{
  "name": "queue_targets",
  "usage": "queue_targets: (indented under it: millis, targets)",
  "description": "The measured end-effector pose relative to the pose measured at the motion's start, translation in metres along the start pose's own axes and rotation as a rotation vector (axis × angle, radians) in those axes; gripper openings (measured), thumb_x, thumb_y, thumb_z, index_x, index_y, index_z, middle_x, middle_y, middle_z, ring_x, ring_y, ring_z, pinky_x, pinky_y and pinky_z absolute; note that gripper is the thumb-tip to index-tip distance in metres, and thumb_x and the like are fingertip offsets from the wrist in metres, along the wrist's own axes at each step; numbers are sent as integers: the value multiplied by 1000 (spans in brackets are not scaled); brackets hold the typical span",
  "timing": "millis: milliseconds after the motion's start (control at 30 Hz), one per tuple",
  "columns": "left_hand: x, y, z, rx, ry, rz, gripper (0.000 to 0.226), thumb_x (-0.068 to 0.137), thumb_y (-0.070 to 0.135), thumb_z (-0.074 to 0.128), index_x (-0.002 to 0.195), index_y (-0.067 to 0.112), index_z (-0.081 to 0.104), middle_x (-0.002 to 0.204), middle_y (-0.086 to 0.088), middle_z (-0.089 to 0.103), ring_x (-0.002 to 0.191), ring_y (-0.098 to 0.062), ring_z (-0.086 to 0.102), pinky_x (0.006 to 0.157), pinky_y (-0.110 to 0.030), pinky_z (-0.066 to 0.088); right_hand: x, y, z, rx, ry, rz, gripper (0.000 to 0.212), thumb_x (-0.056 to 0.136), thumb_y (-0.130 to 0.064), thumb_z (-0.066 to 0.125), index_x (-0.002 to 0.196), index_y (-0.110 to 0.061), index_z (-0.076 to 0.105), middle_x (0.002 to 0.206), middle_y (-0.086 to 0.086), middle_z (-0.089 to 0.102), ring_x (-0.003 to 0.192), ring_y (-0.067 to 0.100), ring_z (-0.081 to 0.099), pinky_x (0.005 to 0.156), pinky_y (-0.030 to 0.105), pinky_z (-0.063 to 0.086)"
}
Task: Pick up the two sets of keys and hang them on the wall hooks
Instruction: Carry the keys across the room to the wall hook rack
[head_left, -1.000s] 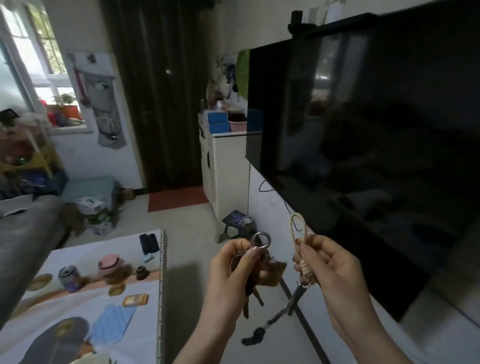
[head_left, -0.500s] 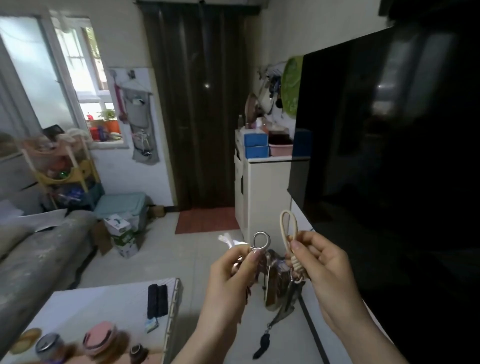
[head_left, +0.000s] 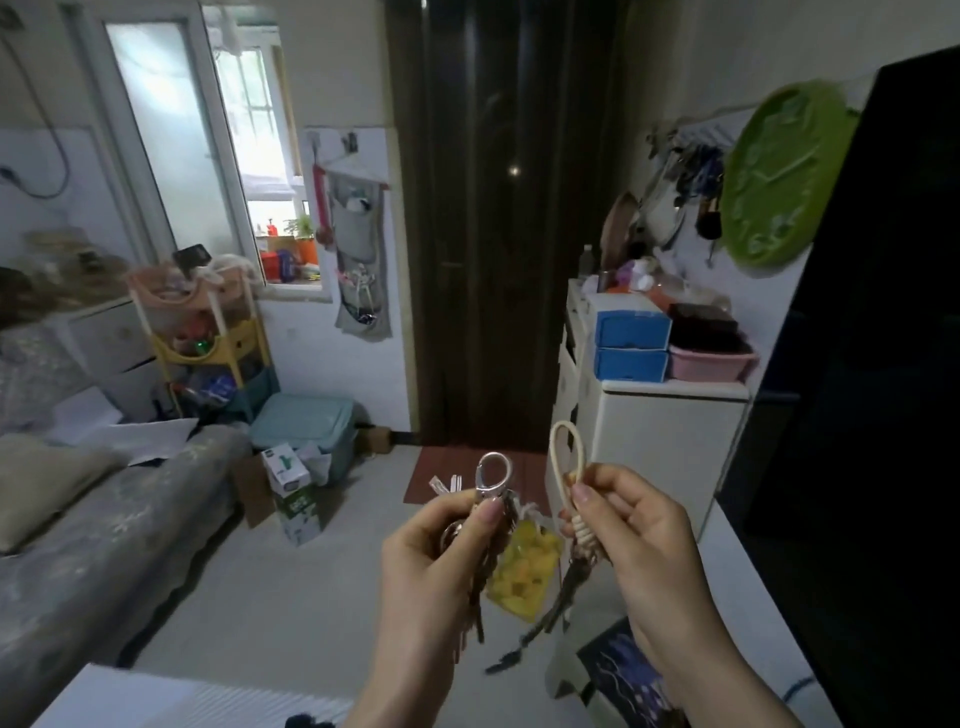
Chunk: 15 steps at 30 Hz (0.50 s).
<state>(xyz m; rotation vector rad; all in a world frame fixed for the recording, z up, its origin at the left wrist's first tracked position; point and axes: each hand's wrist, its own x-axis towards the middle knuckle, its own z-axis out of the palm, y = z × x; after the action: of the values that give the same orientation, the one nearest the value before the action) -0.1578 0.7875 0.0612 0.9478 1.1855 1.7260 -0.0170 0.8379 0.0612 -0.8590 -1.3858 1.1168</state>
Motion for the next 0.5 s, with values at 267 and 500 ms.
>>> queue_targets:
  millis: [267,500]
  targets:
    - [212,-21,16,43,-191,49,12,67,19,72,78,21,76,79,-1,77,74,-17,72,59,-18,55,186,48,26,13,148,-77,15,88,-9,56,84,-17,69,64,-5,71,62,4,65,56,12,51]
    - [397,-28,77,129,-322,185,9,64,22,78,73,23,77,113,-6,63,107,1,56,87,-24,50,350,62,21,-24,302,-182,13,87,-9,58,85,-15,68,65,-6,72,62,3,65,57,11,52]
